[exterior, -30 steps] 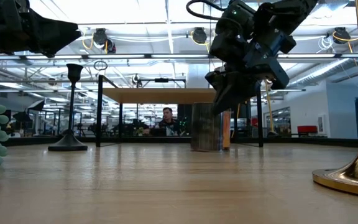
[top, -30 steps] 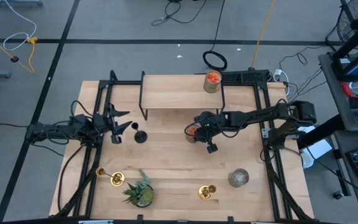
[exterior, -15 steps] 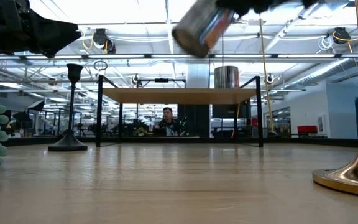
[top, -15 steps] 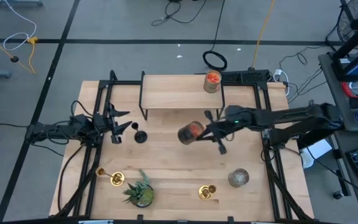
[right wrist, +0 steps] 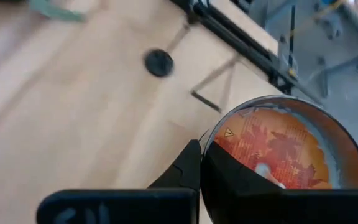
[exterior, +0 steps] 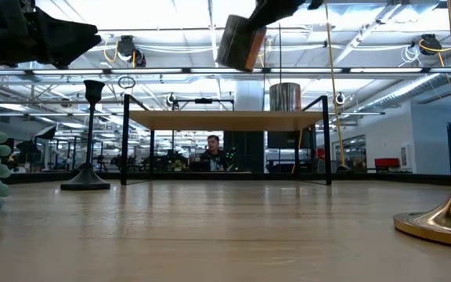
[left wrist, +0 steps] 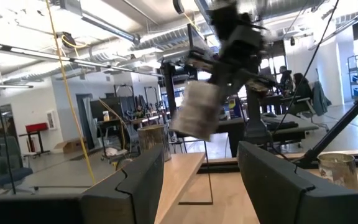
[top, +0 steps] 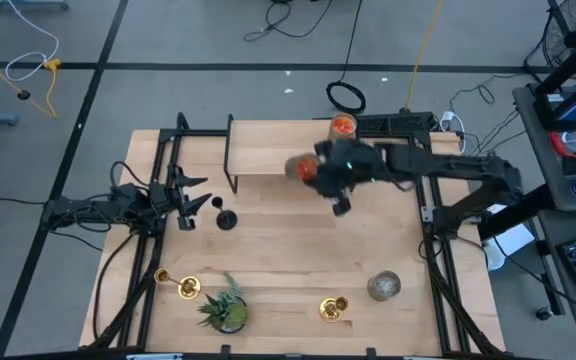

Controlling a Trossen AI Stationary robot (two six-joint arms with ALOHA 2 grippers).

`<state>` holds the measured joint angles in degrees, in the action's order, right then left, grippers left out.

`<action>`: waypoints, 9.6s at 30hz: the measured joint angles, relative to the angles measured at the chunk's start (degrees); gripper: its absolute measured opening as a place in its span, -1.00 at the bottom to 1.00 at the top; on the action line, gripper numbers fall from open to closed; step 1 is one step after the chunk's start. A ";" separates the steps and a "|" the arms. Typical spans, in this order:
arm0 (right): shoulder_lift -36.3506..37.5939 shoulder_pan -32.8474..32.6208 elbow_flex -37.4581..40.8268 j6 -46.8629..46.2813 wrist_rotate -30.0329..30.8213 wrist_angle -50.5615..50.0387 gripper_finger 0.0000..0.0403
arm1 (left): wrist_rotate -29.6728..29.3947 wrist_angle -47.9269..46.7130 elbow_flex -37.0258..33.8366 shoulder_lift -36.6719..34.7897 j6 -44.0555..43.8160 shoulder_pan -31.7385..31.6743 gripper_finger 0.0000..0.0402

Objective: Pick & Place candle stick holders
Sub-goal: Put the orange scented candle on the shelf, then put the brown scented candle on the shelf

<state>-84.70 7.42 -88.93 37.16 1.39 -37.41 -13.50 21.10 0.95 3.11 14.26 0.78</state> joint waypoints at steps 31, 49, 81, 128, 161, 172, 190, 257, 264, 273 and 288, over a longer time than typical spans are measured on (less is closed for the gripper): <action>-13.22 21.08 -8.51 -0.34 -12.18 -7.42 -0.96 | -0.02 -2.95 0.00 0.00 -0.49 0.00 0.05; -13.23 21.49 -8.41 1.54 -12.02 -3.90 -0.93 | -0.01 -3.05 0.00 -0.01 -0.85 0.00 0.05; -13.97 21.36 -8.38 4.60 -11.98 1.57 -0.46 | -0.02 -3.08 0.00 -0.02 0.52 0.00 0.05; -8.34 15.10 0.93 -6.54 9.29 3.28 0.06 | 0.00 -4.98 0.00 -0.02 -1.01 -0.02 0.05; 11.24 -24.35 29.24 -75.35 -9.21 -32.23 -0.03 | -1.05 4.51 2.80 11.86 -5.80 0.02 0.05; 12.23 -31.12 32.38 -92.53 -16.65 -30.24 -0.03 | -3.13 6.10 3.19 15.43 -5.33 0.02 0.05; 12.19 -32.52 39.33 -92.39 -16.41 -17.17 -0.41 | -3.15 8.81 3.19 15.43 -0.59 0.00 0.05; -19.29 0.11 4.57 -36.81 -3.08 -3.60 -0.99 | 16.39 -43.38 52.00 60.50 17.57 -4.83 0.05; -19.28 1.60 7.50 -33.16 -2.69 -1.06 -0.99 | 16.44 -43.43 51.98 60.59 17.12 -4.83 0.05; -19.22 1.99 8.73 -28.91 -2.80 2.89 -0.96 | 16.42 -43.45 51.98 60.54 15.86 -4.83 0.05; -18.00 1.77 8.97 -25.66 -3.10 4.21 -0.52 | 16.84 -42.31 51.98 61.03 8.62 -4.70 0.05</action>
<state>-102.69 9.19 -79.96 11.50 -1.72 -33.20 3.34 -21.20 52.93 64.14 22.88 -3.93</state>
